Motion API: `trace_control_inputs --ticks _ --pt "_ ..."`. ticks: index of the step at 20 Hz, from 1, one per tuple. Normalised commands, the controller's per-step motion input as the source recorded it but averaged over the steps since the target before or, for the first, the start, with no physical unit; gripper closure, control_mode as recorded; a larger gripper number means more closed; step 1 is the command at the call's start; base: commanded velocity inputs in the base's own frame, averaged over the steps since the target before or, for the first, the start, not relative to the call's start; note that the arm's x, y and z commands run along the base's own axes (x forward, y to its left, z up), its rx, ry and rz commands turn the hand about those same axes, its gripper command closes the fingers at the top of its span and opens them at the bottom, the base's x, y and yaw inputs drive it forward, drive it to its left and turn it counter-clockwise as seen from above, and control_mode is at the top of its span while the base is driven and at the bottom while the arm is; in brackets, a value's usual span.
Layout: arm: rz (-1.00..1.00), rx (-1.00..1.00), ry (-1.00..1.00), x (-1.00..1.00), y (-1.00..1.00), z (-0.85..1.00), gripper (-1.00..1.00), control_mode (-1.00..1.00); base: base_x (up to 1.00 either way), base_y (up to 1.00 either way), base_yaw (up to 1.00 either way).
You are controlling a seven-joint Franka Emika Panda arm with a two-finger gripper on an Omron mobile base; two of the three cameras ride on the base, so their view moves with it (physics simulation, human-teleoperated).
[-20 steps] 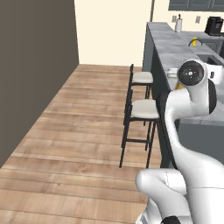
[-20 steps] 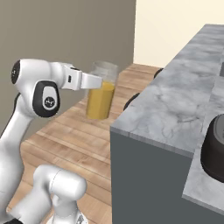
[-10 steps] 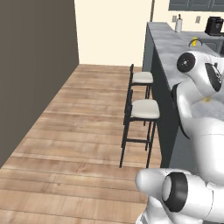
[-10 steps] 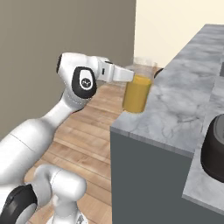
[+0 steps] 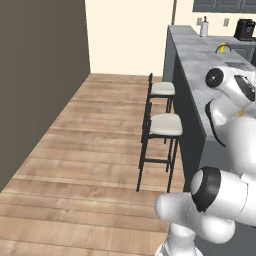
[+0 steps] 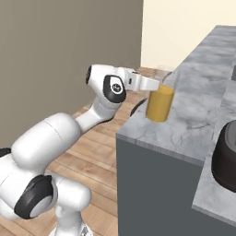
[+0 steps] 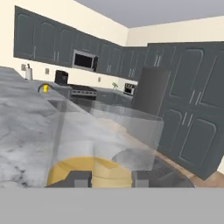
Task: Place the pitcher and cup on the dining counter for serving.
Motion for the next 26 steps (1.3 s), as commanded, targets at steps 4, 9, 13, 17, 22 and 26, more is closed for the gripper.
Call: trace_control_inputs --ticks 4,9,13,17,22,26 --pt "0.0 0.0 0.16 0.32 0.04 -0.51 1.0 -1.0 0.0 0.0 0.0" --pt "0.0 0.0 0.18 0.31 0.01 -0.28 1.0 -1.0 0.0 0.0 0.0" --pt "0.0 0.0 0.11 0.21 0.0 -0.11 1.0 -1.0 0.0 0.0 0.0" --pt "0.0 0.0 0.01 -0.24 0.11 0.0 1.0 -1.0 0.0 0.0 0.0" --pt "0.0 -0.02 -0.01 -0.43 0.14 -0.01 1.0 -1.0 0.0 0.0 0.0" --pt "0.0 0.0 0.0 0.0 0.0 0.0 -1.0 -1.0 0.0 0.0 0.0"
